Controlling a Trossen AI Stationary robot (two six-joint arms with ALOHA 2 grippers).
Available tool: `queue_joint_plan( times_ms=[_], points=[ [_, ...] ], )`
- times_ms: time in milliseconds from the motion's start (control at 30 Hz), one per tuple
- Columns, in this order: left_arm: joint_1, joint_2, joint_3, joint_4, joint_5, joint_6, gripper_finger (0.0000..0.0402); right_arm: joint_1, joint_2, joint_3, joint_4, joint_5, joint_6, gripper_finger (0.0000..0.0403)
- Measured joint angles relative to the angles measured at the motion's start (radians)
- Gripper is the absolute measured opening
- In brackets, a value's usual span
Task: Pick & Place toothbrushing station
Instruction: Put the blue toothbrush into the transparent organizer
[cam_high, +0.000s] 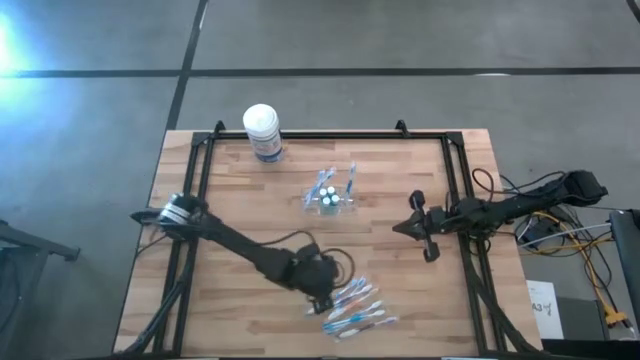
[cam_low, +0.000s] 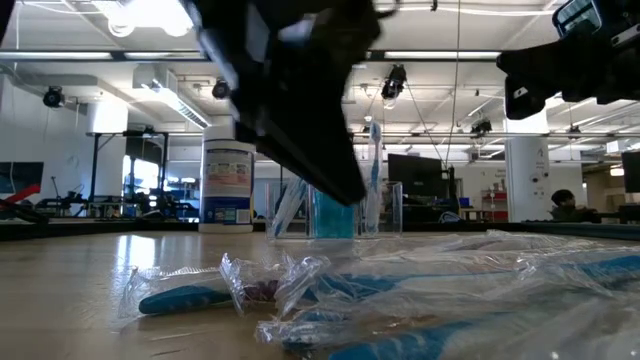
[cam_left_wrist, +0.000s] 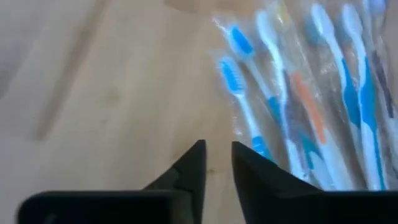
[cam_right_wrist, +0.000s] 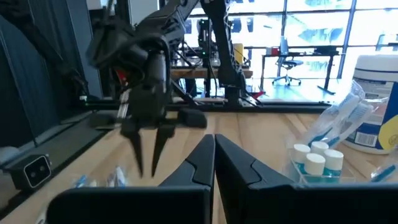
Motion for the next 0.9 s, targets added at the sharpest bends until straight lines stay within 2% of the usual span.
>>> queue_joint_plan(
  times_ms=[167, 367, 533, 733, 800, 900],
  points=[
    [0.019, 0.122, 0.188, -0.076, 0.107, 0.096, 0.0141, 0.0, -0.001, 0.0, -0.002, 0.0, 0.027, 0.0019],
    [0.046, 0.224, 0.315, -0.192, 0.118, 0.112, 0.0183, -0.001, -0.002, 0.0, -0.003, 0.047, 0.044, 0.0067],
    [0.061, 0.267, 0.334, -0.196, 0.122, 0.113, 0.0184, -0.001, -0.002, 0.0, -0.003, 0.052, 0.044, 0.0102],
    [0.066, 0.27, 0.328, -0.202, 0.131, 0.145, 0.0178, -0.001, -0.001, 0.0, -0.004, 0.053, 0.04, 0.0121],
    [0.066, 0.268, 0.327, -0.21, 0.13, 0.158, 0.0162, -0.002, -0.001, 0.0, -0.004, 0.053, 0.03, 0.0123],
    [0.067, 0.267, 0.328, -0.223, 0.127, 0.184, 0.0113, -0.002, -0.001, 0.0, -0.004, 0.053, 0.025, 0.0125]
  ],
)
